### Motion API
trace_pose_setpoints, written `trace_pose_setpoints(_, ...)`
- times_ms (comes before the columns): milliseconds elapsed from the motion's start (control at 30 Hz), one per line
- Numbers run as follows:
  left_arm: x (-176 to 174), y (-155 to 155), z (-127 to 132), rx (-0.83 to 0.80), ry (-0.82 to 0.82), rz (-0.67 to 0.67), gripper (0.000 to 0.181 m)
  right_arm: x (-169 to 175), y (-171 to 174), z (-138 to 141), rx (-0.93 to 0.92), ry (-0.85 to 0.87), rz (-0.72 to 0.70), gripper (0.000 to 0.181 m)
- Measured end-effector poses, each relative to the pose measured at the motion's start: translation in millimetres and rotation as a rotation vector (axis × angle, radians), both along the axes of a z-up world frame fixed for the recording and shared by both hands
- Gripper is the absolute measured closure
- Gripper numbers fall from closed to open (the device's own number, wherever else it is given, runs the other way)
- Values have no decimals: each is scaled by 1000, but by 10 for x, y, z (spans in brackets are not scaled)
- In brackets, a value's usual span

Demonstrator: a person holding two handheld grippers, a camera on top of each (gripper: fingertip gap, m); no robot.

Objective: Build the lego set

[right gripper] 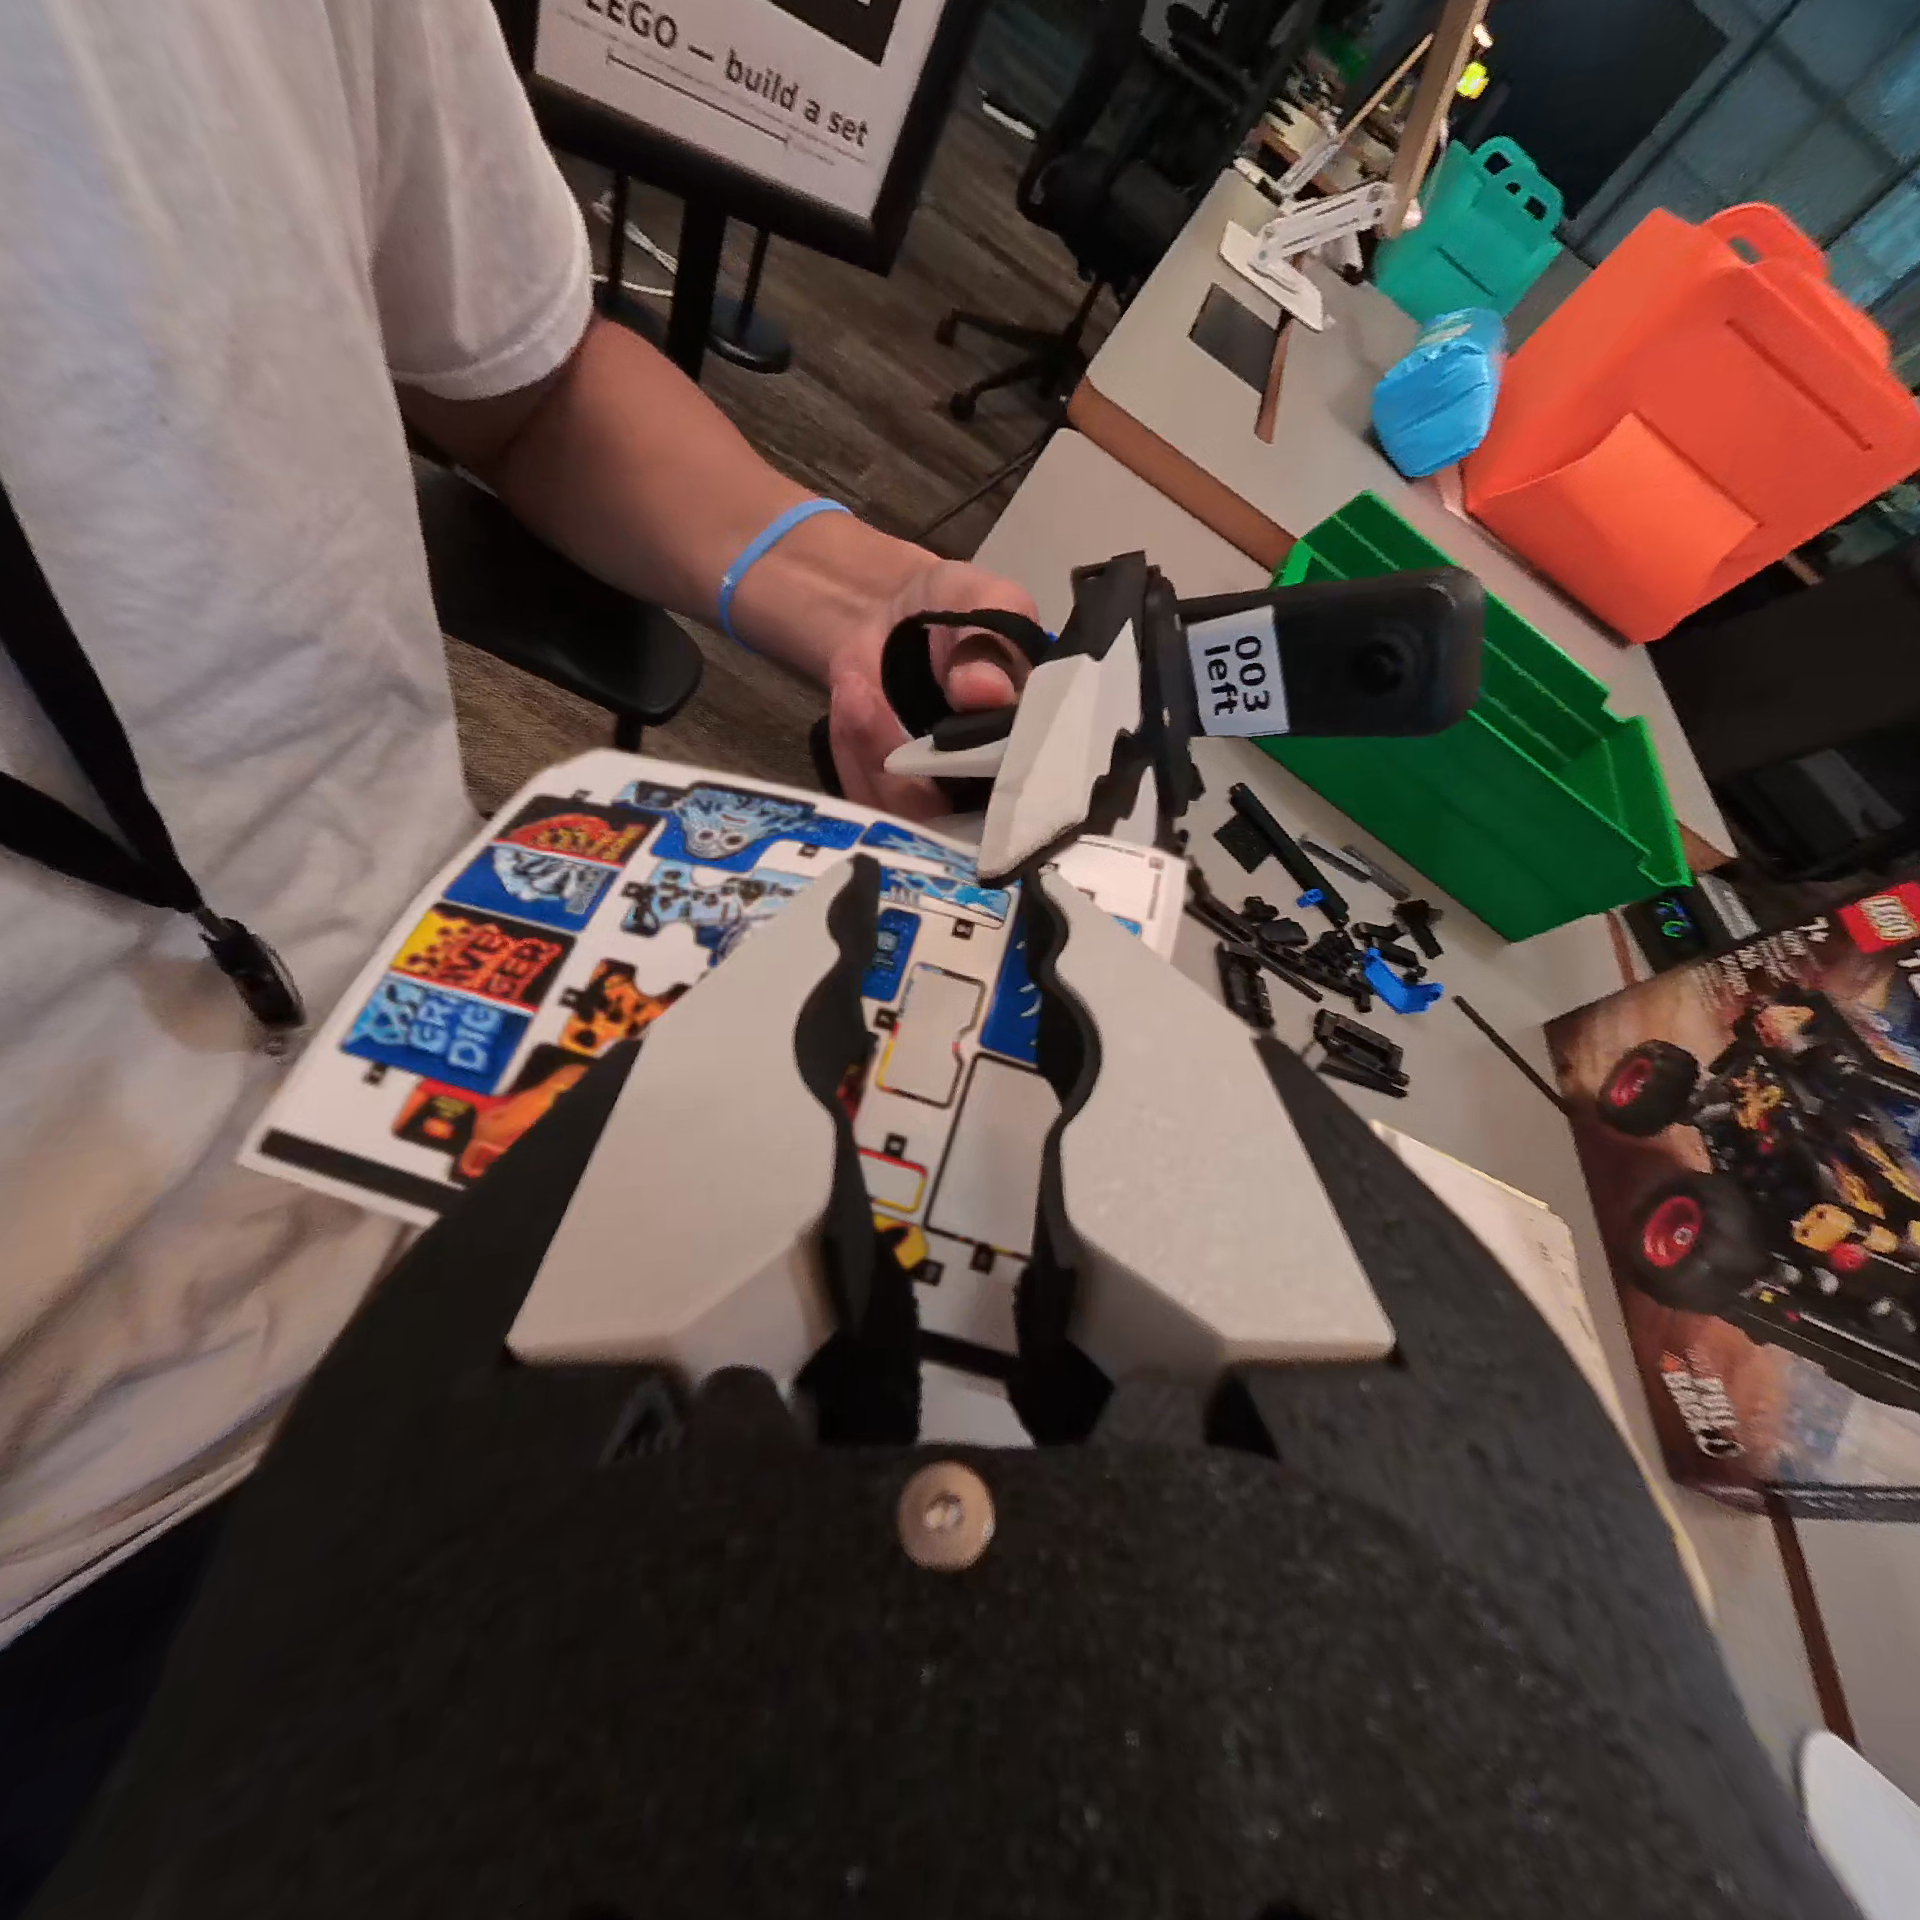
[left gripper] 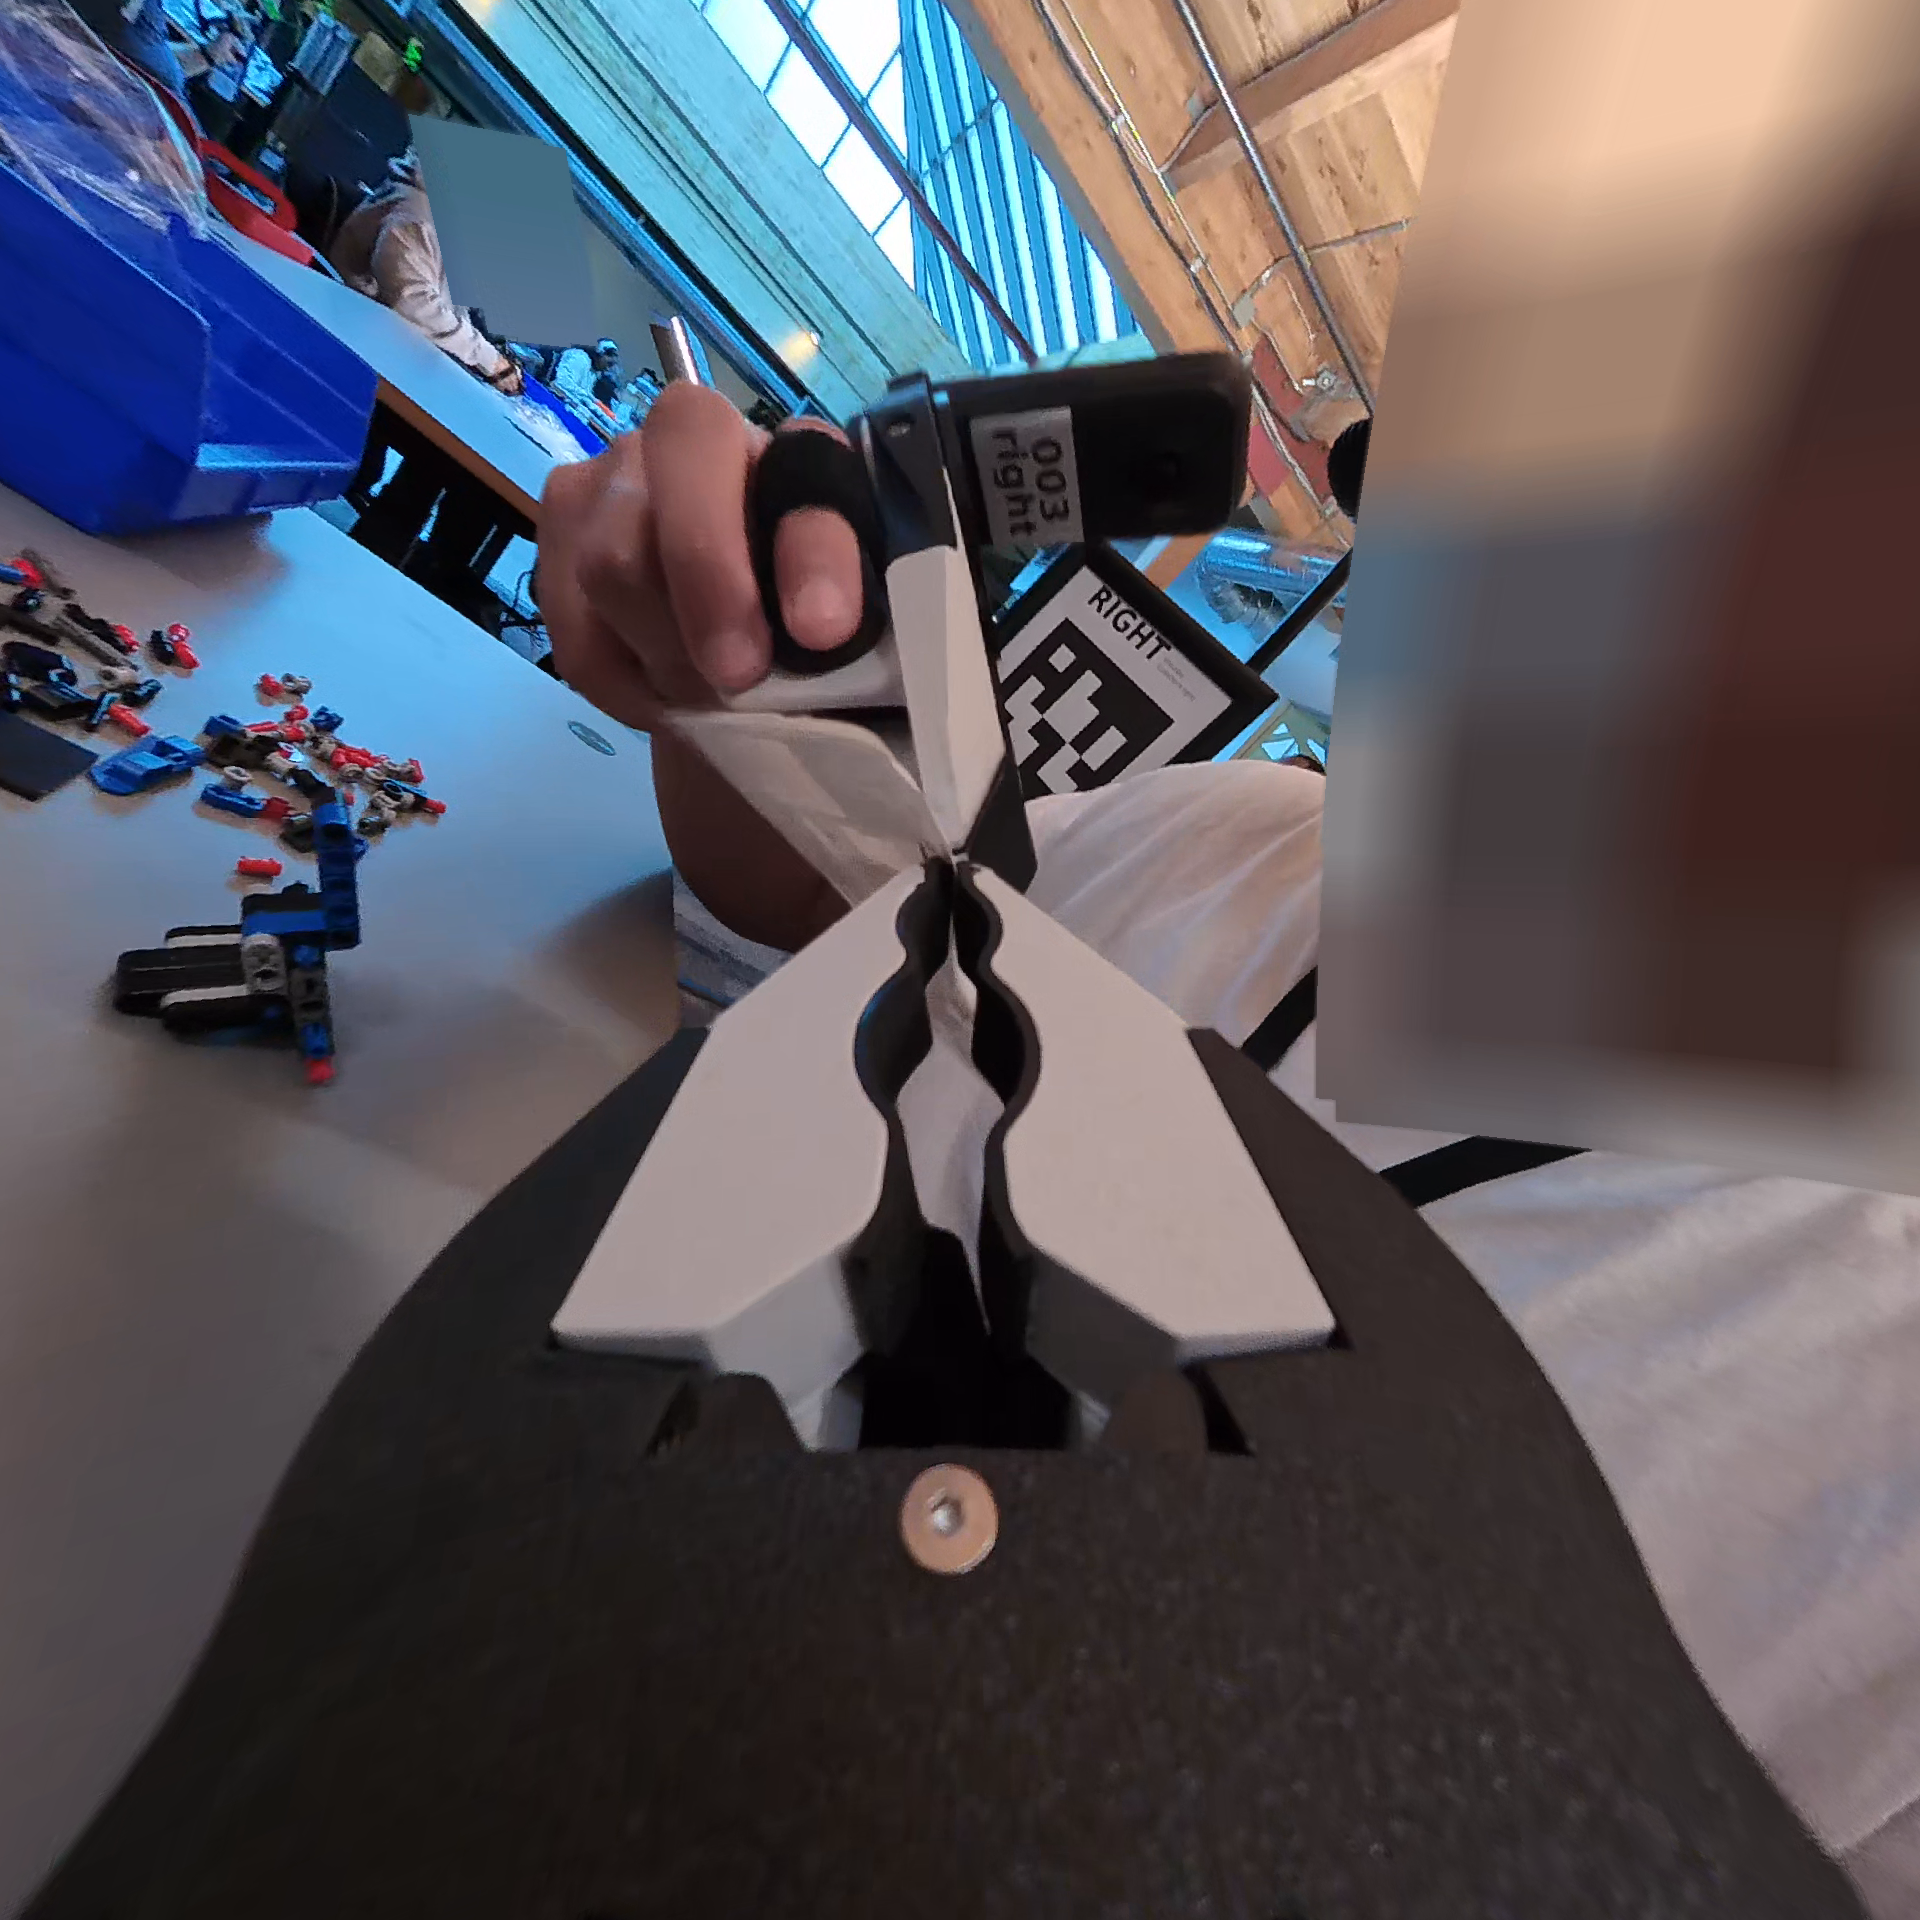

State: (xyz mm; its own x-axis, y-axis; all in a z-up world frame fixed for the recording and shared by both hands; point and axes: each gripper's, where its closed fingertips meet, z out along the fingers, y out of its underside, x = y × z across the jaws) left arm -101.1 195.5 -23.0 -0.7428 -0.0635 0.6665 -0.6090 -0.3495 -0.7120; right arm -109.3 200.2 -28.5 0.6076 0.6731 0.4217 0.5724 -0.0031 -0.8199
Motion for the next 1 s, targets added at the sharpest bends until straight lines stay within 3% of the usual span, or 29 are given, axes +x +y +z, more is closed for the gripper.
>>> trace_pose_setpoints(333,-21,4,107,-187,57,-83,181,-20,-21,89,79,5,13,158)
trace_pose_setpoints(1000,76,82,-15,-92,56,11,181,55,-70,41,74,-44,-25,162)
